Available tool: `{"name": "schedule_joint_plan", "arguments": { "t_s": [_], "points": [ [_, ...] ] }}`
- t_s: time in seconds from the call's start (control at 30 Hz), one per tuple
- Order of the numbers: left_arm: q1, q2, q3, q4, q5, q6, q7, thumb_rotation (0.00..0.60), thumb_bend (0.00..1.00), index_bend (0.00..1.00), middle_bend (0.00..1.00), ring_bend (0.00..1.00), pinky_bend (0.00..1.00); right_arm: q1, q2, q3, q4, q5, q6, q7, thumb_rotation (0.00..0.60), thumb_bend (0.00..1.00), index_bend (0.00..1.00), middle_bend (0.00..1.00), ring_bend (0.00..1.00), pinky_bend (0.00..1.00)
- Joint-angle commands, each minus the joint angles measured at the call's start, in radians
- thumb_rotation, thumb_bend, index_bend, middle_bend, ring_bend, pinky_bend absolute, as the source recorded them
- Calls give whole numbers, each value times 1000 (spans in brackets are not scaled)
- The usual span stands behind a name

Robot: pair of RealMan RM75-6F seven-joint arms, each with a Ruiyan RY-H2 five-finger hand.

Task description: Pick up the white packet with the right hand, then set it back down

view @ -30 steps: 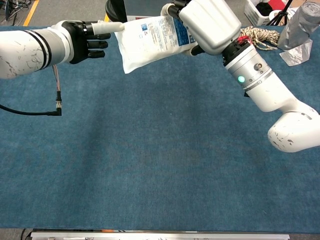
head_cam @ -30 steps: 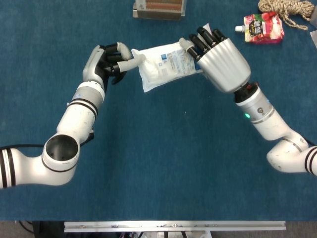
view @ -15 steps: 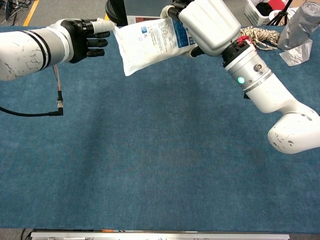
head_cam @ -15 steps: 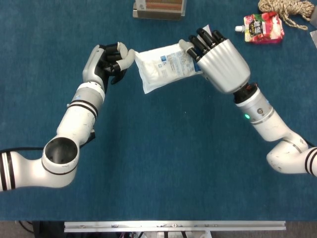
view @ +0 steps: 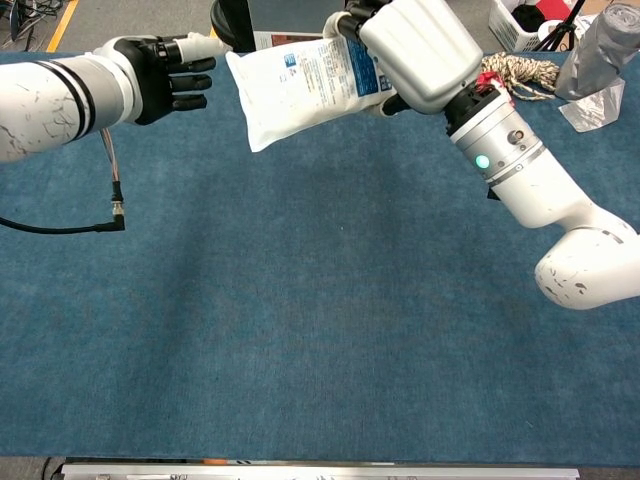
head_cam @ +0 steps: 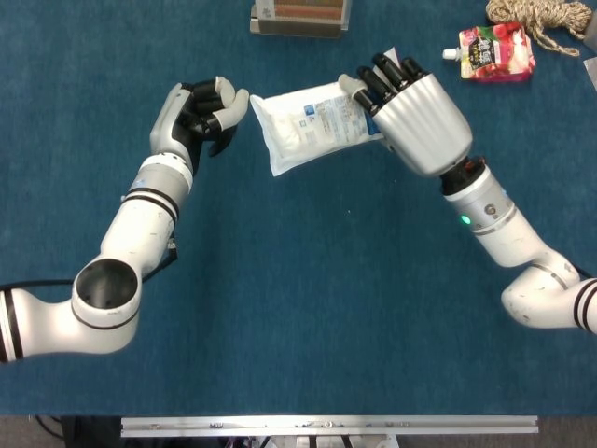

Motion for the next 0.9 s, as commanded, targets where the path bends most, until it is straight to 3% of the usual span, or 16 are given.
{"name": "schedule_joint_plan", "arguments": {
  "t_s": [0.03, 0.17, 0.33, 0.4, 0.9],
  "points": [
    [31, -4, -3, -3, 71, -18, -24, 600, 608, 619, 742, 650, 817, -2, 0, -1, -1, 3, -4, 0, 600, 0, 395, 549, 508, 562],
    [57, -19, 10, -1, 170, -20, -40, 600, 496, 525, 568, 491, 676, -7, 2, -1, -6, 9, -9, -1, 600, 0, 395, 549, 508, 562],
    [83, -22, 52, 8, 298, -52, -28, 600, 346, 309, 243, 211, 447, -15, 7, -2, -21, 17, -14, 0, 600, 0, 395, 549, 508, 562],
    [90, -28, 63, 20, 346, -51, -26, 600, 323, 275, 194, 165, 397, -19, 11, -3, -30, 20, -15, -3, 600, 0, 395, 549, 508, 563],
    [157, -89, 146, 114, 682, 22, -42, 600, 301, 265, 133, 89, 224, -73, 71, -18, -147, 43, -21, -26, 600, 0, 395, 549, 508, 562]
  ]
}}
